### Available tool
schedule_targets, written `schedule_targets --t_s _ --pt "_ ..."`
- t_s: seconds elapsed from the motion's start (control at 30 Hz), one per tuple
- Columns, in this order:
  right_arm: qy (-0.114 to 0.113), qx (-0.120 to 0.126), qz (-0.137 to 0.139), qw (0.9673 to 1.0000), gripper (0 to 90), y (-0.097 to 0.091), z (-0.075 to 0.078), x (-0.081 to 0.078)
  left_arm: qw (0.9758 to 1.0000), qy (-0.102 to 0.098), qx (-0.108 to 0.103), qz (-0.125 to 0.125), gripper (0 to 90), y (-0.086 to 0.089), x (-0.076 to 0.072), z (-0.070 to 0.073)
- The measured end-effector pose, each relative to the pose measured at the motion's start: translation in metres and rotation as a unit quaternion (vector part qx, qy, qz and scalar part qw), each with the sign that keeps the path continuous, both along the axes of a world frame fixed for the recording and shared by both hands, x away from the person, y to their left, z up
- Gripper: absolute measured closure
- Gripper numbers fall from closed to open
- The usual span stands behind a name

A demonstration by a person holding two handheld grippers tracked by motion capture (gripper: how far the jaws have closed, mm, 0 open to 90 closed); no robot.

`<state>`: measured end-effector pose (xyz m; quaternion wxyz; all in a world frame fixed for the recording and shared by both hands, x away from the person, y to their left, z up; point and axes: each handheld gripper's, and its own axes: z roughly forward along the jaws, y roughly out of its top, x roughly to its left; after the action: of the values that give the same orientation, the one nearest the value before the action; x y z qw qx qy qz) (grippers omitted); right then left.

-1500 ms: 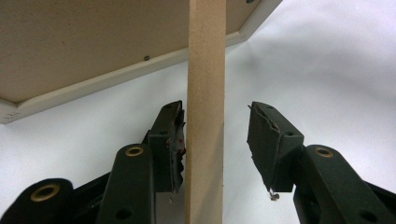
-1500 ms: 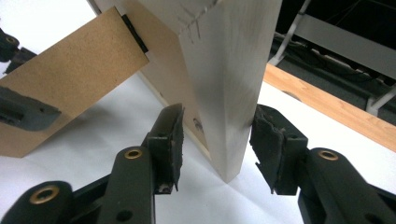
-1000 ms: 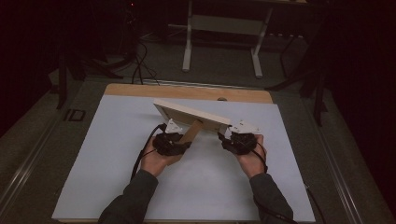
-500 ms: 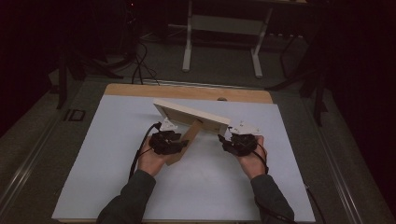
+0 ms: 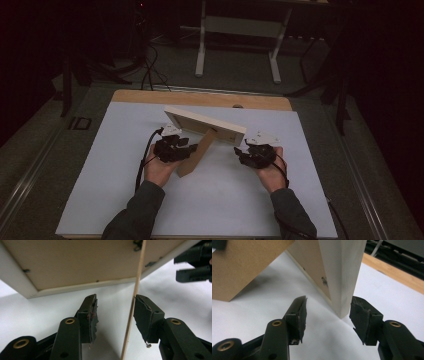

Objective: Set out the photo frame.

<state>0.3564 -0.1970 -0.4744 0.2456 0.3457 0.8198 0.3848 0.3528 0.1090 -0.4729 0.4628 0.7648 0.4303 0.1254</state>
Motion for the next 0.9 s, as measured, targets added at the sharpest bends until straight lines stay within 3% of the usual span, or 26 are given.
schedule_targets --t_s 0.13,0.53,0.8,0.9 --pt "0.019 -0.001 0.009 0.9998 48.2 -0.002 -0.003 0.0 0.9998 0.003 -0.015 0.008 54.5 0.005 0.001 0.002" --pt "0.033 0.012 0.007 0.9993 61.3 -0.016 -0.007 -0.001 0.9995 -0.006 -0.023 0.02 57.7 0.014 0.003 0.008" --pt "0.028 0.011 -0.008 0.9995 74.3 -0.026 -0.006 0.001 0.9989 -0.012 -0.027 0.036 59.5 0.019 0.008 0.018" --pt "0.024 0.023 -0.013 0.9993 77.2 -0.027 -0.003 0.002 0.9982 -0.017 -0.033 0.047 59.5 0.022 0.011 0.022"
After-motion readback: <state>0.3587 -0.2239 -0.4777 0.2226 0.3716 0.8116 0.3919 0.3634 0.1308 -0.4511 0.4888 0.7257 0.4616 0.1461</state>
